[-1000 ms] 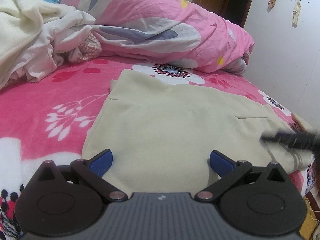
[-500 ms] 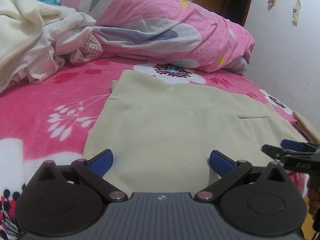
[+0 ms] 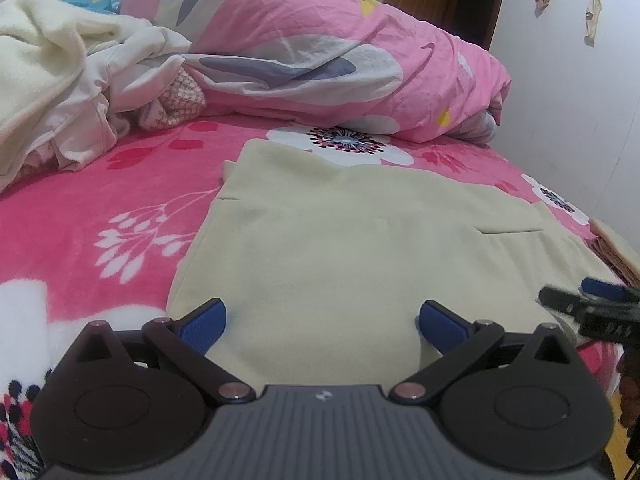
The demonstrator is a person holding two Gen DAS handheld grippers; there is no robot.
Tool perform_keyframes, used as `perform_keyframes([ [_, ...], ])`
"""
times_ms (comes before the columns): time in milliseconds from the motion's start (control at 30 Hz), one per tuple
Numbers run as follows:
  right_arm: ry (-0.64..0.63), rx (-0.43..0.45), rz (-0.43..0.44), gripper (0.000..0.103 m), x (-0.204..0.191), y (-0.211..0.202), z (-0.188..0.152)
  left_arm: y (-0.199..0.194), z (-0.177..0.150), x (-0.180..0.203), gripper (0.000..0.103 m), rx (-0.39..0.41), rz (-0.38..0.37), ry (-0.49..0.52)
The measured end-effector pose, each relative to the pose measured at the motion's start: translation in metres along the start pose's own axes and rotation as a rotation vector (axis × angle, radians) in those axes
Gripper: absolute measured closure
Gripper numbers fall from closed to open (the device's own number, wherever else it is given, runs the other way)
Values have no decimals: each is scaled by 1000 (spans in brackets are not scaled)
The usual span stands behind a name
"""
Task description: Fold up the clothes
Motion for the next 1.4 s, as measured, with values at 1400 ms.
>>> perform_keyframes([
  [1400, 19, 81, -28, 1, -12, 3, -15, -53, 10, 5, 0, -110, 167, -116],
])
Point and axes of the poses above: each gripper's, at about its wrist camera, not at the fingertips, and y roughly the way its jaws point, x to its right, z to its top, the point moved 5 cm from there along y, roughly the way its jaws point, and after that the axes turned 4 degrees about x, right-handed, at the moved point
